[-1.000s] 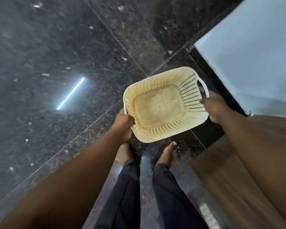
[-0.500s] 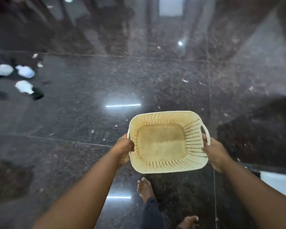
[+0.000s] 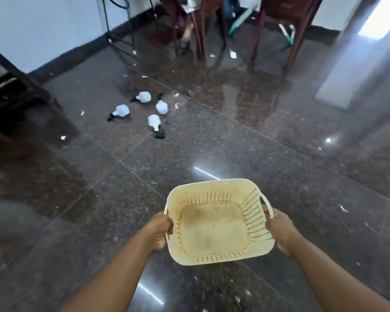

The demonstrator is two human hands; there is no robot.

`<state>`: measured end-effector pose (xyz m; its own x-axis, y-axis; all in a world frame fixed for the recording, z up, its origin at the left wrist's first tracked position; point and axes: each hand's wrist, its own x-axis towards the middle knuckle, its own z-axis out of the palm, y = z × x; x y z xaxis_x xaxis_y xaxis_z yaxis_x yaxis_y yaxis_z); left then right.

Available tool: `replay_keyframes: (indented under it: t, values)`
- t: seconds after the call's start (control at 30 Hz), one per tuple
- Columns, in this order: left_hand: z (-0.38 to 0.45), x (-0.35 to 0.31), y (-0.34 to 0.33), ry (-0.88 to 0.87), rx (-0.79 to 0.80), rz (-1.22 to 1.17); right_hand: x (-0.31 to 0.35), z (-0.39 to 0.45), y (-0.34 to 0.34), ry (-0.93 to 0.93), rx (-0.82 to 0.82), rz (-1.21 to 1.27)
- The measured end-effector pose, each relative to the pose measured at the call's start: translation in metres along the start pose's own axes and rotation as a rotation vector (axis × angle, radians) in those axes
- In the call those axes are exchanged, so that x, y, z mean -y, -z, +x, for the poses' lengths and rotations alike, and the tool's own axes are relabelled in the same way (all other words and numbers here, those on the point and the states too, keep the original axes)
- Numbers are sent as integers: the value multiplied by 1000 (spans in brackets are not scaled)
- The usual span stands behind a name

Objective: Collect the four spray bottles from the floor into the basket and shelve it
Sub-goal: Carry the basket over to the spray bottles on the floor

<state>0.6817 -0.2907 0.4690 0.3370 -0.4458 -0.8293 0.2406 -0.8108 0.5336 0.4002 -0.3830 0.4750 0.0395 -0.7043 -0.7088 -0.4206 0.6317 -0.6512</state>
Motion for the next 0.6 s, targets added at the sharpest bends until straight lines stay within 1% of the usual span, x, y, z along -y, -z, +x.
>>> replay_keyframes:
  t: [0.1, 0.2, 0.3, 0.43, 0.5, 0.6]
  values:
    - [9, -34, 41, -6, -20, -24, 44, 14, -40, 13, 41, -38]
    - [26, -71, 74, -9, -83, -75, 87, 36, -73, 29, 71, -63]
    - [61, -110, 110, 1, -135, -105, 135, 67, -105, 66, 98, -103]
    - [107, -168, 154, 21, -169, -98, 210, 122, -151, 87, 149, -132]
    - [118, -185, 167, 32, -157, -112, 237, 135, -166, 97, 180, -145]
    - [155, -221, 198, 83, -159, -130, 280, 167, -197, 59, 190, -163]
